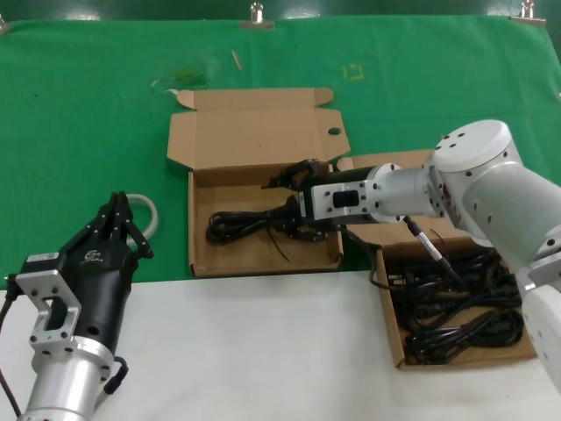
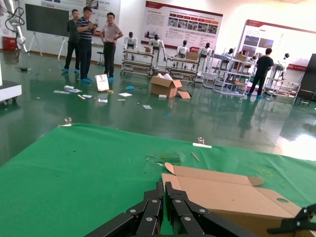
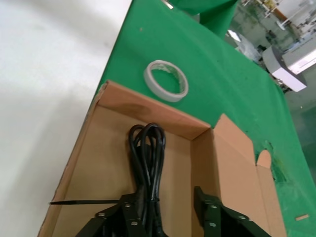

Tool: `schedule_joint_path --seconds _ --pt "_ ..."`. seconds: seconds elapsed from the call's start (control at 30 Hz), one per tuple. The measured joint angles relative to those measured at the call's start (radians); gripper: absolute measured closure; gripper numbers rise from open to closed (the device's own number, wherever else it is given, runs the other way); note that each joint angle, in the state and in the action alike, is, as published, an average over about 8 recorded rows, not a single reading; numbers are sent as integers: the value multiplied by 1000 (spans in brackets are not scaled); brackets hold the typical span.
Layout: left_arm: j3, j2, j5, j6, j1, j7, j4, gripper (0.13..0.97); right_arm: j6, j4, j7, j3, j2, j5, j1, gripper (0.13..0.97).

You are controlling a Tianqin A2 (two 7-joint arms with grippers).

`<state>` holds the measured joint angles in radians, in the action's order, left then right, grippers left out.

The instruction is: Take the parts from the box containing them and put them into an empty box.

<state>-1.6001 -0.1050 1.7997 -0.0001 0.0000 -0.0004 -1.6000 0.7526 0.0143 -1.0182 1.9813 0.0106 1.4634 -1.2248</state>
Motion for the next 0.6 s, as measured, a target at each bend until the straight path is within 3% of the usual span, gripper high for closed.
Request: schedule_joint_path --seconds 0.17,0.3,0.6 --pt "0 0 0 0 0 0 0 941 23 3 -5 -22 10 18 -4 675" --pt "0 0 0 0 0 0 0 941 32 4 -10 -30 13 26 -5 675" --pt "0 0 0 0 0 0 0 934 24 22 1 -35 17 30 9 477"
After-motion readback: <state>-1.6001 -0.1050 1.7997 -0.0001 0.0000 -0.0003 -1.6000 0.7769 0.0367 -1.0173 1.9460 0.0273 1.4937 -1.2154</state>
